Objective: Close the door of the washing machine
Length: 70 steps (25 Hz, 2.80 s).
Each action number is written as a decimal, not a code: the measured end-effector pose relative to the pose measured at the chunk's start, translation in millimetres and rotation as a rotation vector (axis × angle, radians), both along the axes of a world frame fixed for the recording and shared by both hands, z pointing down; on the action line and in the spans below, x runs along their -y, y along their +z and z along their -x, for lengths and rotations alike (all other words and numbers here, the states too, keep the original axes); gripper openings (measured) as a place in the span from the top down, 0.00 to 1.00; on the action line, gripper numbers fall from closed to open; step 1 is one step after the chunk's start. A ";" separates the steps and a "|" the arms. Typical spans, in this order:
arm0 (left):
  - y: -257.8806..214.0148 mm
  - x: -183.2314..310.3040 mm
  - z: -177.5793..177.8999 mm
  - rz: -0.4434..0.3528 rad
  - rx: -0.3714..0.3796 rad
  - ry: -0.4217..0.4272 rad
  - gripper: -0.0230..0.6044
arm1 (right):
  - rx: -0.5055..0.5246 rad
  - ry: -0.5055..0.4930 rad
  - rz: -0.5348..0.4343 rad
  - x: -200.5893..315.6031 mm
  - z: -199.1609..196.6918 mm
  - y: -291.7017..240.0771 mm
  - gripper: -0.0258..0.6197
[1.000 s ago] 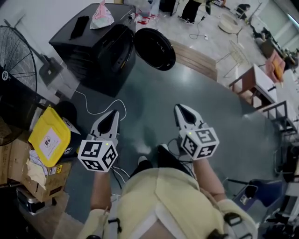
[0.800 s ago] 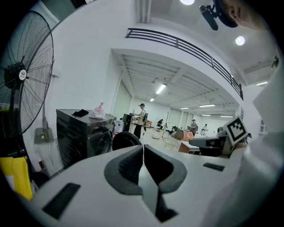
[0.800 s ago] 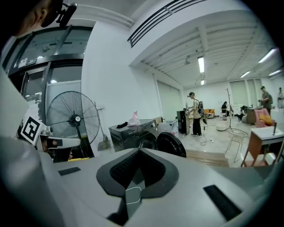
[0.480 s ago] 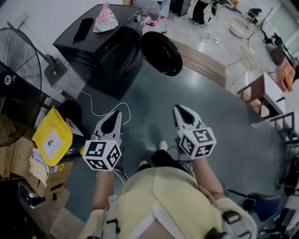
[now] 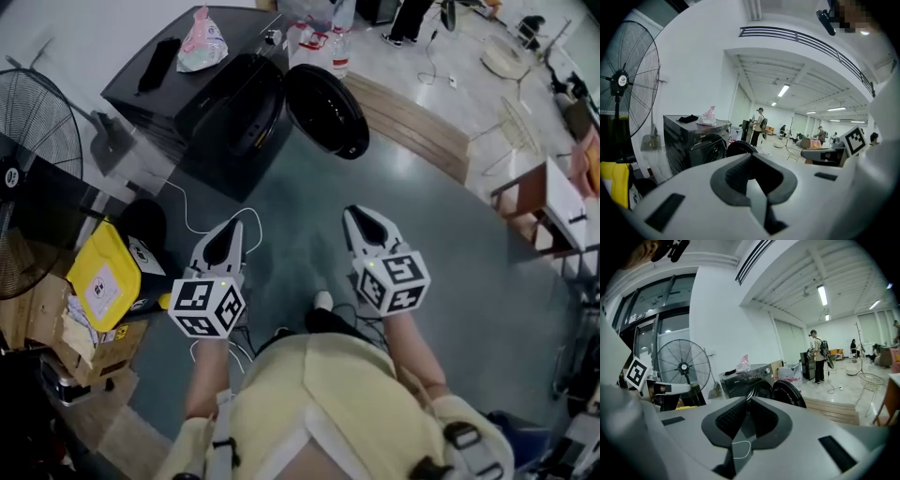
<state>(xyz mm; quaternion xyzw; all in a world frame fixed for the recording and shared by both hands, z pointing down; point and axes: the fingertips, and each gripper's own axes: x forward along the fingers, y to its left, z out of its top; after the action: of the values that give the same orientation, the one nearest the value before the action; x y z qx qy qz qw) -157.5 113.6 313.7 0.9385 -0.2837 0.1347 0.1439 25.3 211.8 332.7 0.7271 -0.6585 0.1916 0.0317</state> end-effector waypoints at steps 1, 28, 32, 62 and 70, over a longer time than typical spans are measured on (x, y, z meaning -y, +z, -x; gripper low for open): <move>1.8 0.9 -5.5 0.004 0.005 -0.005 0.95 | -0.003 -0.007 0.006 2.0 -5.5 2.1 0.95; 50.3 132.5 -82.7 0.044 0.054 0.123 0.95 | 0.021 0.050 0.063 133.8 -68.9 34.0 0.77; 60.8 146.4 -96.9 0.064 0.064 0.155 0.95 | 0.017 0.077 0.085 146.4 -83.2 42.8 0.76; 137.0 205.5 -290.4 0.120 0.134 0.025 0.95 | 0.002 0.000 0.267 202.1 -294.6 163.0 0.76; 159.9 221.9 -310.3 0.123 0.161 -0.030 0.95 | -0.013 -0.041 0.333 213.0 -323.7 205.8 0.76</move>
<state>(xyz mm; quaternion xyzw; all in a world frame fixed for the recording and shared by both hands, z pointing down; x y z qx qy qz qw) 152.8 -108.3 473.6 0.9097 -0.2994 0.2248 0.1798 349.0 -1.2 538.6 0.6993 -0.6323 0.2926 0.1599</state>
